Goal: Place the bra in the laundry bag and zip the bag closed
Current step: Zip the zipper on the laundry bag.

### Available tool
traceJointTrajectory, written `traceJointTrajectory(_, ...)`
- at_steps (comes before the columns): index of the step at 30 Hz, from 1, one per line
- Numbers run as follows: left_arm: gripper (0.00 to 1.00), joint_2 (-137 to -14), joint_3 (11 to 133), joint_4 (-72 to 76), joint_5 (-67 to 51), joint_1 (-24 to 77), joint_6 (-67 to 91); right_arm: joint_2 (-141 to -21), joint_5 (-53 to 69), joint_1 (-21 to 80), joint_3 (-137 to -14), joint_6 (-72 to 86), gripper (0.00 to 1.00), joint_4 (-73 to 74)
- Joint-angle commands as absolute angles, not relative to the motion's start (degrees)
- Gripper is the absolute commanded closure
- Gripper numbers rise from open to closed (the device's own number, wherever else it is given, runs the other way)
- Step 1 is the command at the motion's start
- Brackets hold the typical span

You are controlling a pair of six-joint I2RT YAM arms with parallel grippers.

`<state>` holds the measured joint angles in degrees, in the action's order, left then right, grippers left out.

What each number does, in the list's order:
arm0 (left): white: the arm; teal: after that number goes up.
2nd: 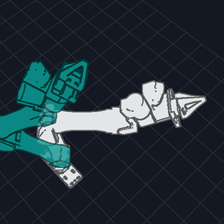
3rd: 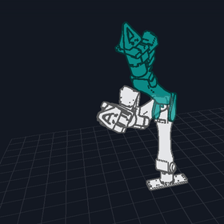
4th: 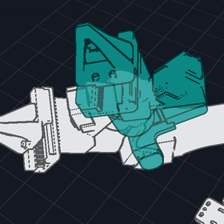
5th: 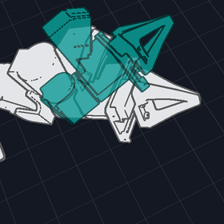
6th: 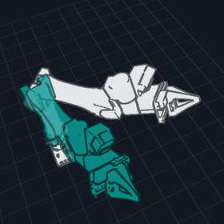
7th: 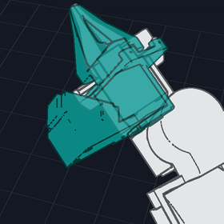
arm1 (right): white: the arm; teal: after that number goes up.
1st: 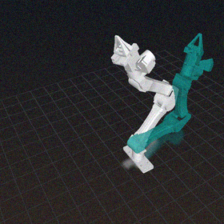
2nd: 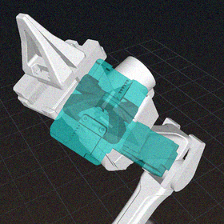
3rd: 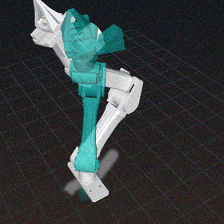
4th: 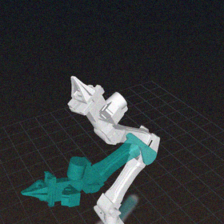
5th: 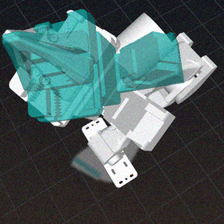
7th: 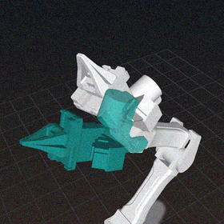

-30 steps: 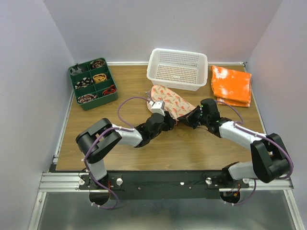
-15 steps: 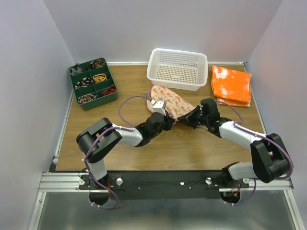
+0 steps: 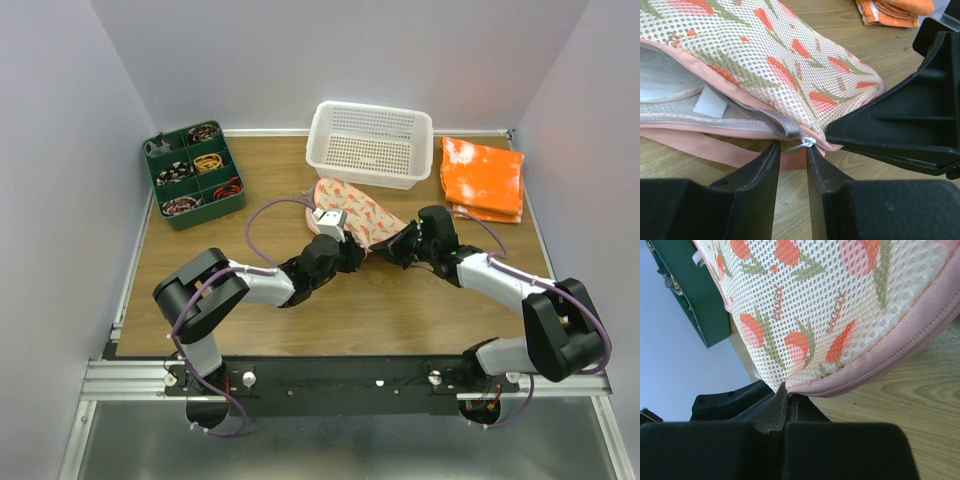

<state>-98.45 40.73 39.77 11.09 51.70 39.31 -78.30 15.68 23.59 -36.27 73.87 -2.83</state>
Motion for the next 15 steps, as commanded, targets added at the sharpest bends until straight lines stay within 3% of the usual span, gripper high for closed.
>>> traceJointTrajectory(1,0.62,-96.9,40.2,42.5,8.5,51.6,36.8,-77.6,15.2,23.6,-36.7,72.9,0.99,-1.4)
traceJointTrajectory(10,0.53,-99.1,41.9,42.7,7.6,51.4,30.9,-78.0,15.5,23.6,-37.2,72.6,0.99,-1.2)
traceJointTrajectory(15,0.62,-99.9,43.7,41.5,5.7,51.3,27.3,-77.7,15.3,23.6,-37.1,72.8,0.99,-1.0)
